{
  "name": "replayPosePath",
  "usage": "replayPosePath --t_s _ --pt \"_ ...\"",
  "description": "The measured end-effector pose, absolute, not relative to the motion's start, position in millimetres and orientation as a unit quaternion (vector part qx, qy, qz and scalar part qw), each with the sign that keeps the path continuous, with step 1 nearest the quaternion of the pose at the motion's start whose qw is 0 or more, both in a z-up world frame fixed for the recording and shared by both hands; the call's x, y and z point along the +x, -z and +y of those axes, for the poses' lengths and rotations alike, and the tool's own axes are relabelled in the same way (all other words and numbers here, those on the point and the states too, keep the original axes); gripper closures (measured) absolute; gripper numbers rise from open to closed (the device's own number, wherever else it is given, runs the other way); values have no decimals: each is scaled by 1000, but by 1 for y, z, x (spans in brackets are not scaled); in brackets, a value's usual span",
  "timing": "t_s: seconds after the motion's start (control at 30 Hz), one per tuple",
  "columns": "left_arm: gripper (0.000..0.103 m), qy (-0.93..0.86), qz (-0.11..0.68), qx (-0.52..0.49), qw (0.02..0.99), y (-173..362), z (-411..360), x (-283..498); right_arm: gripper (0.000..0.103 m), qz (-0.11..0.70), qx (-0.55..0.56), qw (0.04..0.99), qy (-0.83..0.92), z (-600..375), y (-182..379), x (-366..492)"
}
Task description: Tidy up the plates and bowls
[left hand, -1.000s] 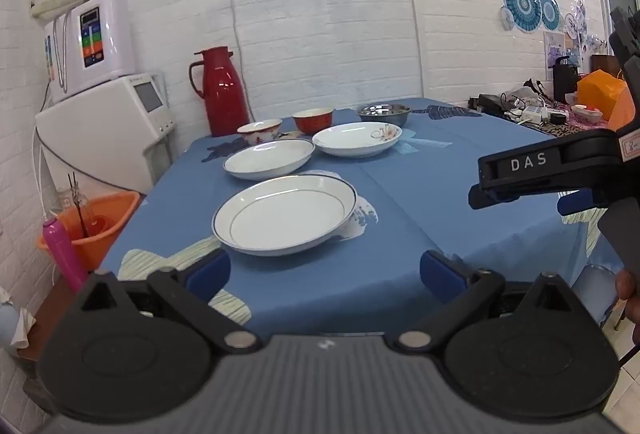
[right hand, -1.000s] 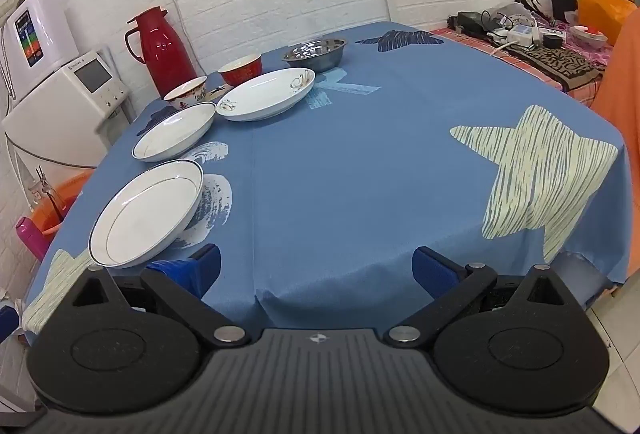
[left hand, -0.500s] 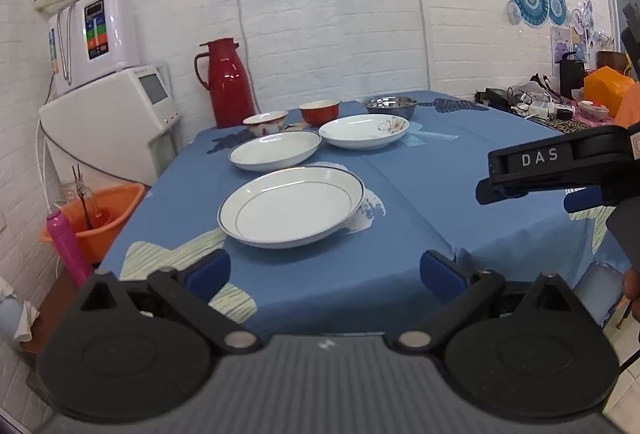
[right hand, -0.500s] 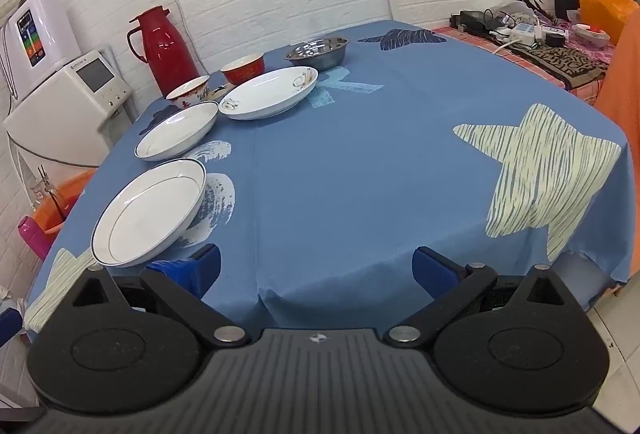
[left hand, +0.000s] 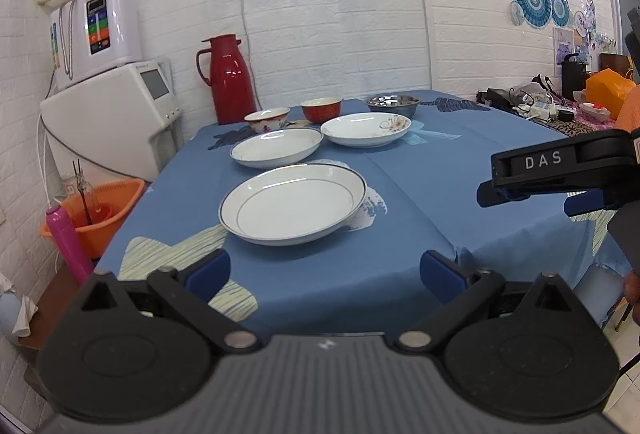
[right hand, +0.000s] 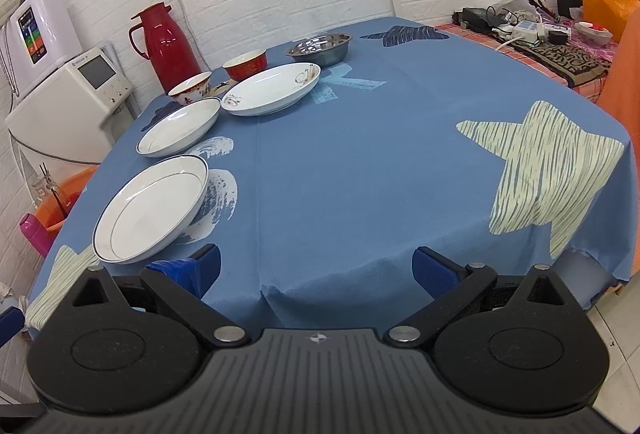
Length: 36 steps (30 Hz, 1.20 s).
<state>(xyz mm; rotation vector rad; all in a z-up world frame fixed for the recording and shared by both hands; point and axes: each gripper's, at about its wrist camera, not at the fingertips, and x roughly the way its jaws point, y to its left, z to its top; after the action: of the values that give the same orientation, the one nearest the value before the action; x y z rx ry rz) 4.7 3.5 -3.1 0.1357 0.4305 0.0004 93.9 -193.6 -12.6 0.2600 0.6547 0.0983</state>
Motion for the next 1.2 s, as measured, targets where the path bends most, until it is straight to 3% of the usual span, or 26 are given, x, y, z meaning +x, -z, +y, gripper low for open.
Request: replayPosePath --t_s 1.2 --pt "3 -4 218 55 974 4 14 8 13 311 123 940 -64 -190 14 93"
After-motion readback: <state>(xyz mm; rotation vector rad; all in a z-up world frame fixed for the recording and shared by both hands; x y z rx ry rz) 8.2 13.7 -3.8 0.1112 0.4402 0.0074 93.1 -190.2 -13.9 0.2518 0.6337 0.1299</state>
